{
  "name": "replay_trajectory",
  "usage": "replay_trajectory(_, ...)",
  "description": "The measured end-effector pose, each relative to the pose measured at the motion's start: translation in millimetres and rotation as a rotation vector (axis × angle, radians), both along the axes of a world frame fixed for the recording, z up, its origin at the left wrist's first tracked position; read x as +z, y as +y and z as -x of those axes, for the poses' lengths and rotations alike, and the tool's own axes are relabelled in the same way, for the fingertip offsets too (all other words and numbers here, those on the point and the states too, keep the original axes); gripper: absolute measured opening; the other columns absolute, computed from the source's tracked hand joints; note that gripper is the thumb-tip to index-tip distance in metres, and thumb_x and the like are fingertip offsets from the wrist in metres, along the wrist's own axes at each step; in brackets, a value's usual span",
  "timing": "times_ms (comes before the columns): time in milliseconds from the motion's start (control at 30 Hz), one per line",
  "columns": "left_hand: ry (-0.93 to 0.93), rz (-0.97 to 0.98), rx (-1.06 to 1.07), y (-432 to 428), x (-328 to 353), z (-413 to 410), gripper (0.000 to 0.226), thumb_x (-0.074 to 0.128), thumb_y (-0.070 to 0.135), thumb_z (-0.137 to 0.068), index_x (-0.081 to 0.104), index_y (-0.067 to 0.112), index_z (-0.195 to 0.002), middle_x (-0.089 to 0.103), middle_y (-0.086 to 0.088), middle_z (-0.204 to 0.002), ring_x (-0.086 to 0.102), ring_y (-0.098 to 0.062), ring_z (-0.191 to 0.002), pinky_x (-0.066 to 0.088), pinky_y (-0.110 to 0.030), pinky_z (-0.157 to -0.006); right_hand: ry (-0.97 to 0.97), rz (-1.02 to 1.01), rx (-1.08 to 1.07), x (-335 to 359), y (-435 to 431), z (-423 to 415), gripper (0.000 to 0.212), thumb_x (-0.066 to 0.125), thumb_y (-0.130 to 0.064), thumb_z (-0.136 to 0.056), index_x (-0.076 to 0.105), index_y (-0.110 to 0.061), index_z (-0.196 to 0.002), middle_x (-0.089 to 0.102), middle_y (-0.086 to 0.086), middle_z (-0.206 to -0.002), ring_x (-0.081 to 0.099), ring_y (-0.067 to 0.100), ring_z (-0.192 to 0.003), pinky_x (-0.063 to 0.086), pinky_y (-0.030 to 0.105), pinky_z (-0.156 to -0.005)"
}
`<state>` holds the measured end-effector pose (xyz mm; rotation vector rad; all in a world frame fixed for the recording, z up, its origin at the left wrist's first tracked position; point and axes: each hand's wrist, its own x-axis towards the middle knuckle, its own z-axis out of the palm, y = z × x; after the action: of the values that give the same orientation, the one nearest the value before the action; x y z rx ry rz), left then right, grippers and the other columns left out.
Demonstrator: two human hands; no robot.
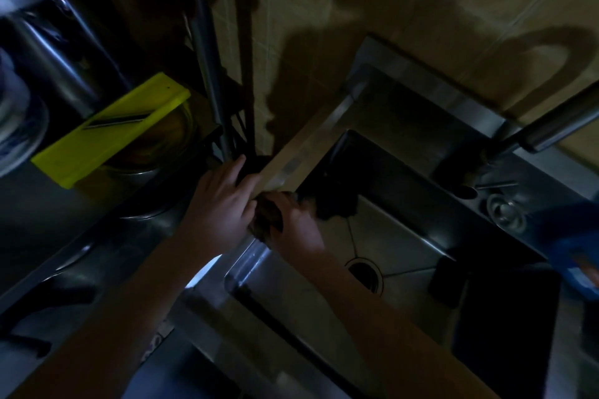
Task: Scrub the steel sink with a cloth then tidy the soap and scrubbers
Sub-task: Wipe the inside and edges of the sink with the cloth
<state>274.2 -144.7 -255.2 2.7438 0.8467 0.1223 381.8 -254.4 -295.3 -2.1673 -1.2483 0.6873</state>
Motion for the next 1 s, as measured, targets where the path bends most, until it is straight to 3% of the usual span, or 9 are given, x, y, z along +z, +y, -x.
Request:
replay_trajectory(200,0.012,-0.005,0.112,-18,12,32,0.047,0.058,0.023,-0.086,0.049,0.015,-0.131,0.031,-0.014,-0.148,0.03,-0.031,-0.135,0.027,-0.048,-0.104,0.171,-0.103,-0.019,-6,-33,37,0.047,0.052,0.007,-0.073,0.064,-0.022,-0.107,0.069,-0.002,-0.102,0.059,-0.002,-0.086,0.039,-0.003,-0.073)
replay_trajectory(267,0.02,-0.008,0.154,-28,15,48,0.047,0.057,0.025,-0.087,0.048,0.017,-0.132,0.03,-0.013,-0.149,0.03,-0.031,-0.136,0.026,-0.047,-0.106,0.221,-0.098,-0.087,-4,-49,32,0.044,0.052,0.008,-0.076,0.067,-0.022,-0.105,0.069,-0.005,-0.091,0.063,0.0,-0.076,0.049,0.009,-0.07)
replay_trajectory(333,0.02,0.007,0.2,-39,19,64,0.047,0.054,0.028,-0.088,0.046,0.02,-0.133,0.028,-0.011,-0.151,0.028,-0.03,-0.136,0.024,-0.047,-0.108,0.231,-0.079,-0.144,2,-65,23,0.041,0.055,0.007,-0.079,0.066,-0.019,-0.109,0.068,-0.004,-0.094,0.066,0.007,-0.081,0.054,0.019,-0.072)
replay_trajectory(467,0.006,0.024,0.265,-60,33,87,0.046,0.05,0.029,-0.089,0.045,0.021,-0.135,0.026,-0.01,-0.151,0.025,-0.029,-0.137,0.021,-0.044,-0.109,0.167,-0.228,-0.191,32,-90,8,0.04,0.058,0.018,-0.071,0.069,-0.004,-0.103,0.061,-0.009,-0.082,0.058,-0.017,-0.066,0.039,-0.005,-0.061)
replay_trajectory(567,-0.009,0.004,0.31,-76,51,101,0.046,0.05,0.03,-0.091,0.043,0.022,-0.136,0.025,-0.009,-0.152,0.026,-0.03,-0.137,0.02,-0.044,-0.109,0.135,-0.31,-0.168,57,-105,1,0.037,0.06,0.017,-0.072,0.07,-0.005,-0.1,0.055,-0.021,-0.077,0.054,-0.027,-0.073,0.039,-0.007,-0.059)
replay_trajectory(667,-0.025,-0.036,0.331,-88,76,115,0.047,0.048,0.031,-0.092,0.039,0.023,-0.137,0.022,-0.008,-0.153,0.023,-0.029,-0.137,0.019,-0.043,-0.11,0.114,-0.338,-0.133,81,-112,0,0.037,0.062,0.007,-0.078,0.068,-0.012,-0.109,0.064,-0.011,-0.094,0.06,-0.008,-0.088,0.049,0.003,-0.073)
replay_trajectory(733,-0.049,-0.064,0.359,-96,93,123,0.047,0.049,0.031,-0.092,0.039,0.023,-0.137,0.022,-0.007,-0.153,0.022,-0.027,-0.138,0.019,-0.042,-0.11,0.076,-0.378,-0.107,95,-113,2,0.037,0.064,0.003,-0.079,0.068,-0.014,-0.111,0.064,-0.007,-0.101,0.058,0.002,-0.094,0.044,-0.002,-0.074)
replay_trajectory(833,-0.085,-0.091,0.408,-107,118,136,0.047,0.05,0.031,-0.091,0.04,0.025,-0.136,0.024,-0.006,-0.152,0.025,-0.028,-0.137,0.021,-0.042,-0.109,0.028,-0.457,-0.054,117,-111,8,0.033,0.067,0.001,-0.077,0.07,-0.017,-0.106,0.066,-0.008,-0.099,0.059,0.002,-0.095,0.038,-0.006,-0.074)
replay_trajectory(1000,-0.116,-0.109,0.472,-116,154,159,0.048,0.05,0.03,-0.09,0.04,0.025,-0.136,0.026,-0.007,-0.151,0.027,-0.028,-0.137,0.023,-0.043,-0.111,0.067,-0.532,-0.003,154,-102,22,0.032,0.065,-0.004,-0.082,0.069,-0.019,-0.11,0.065,-0.013,-0.099,0.06,-0.002,-0.096,0.047,0.011,-0.082)
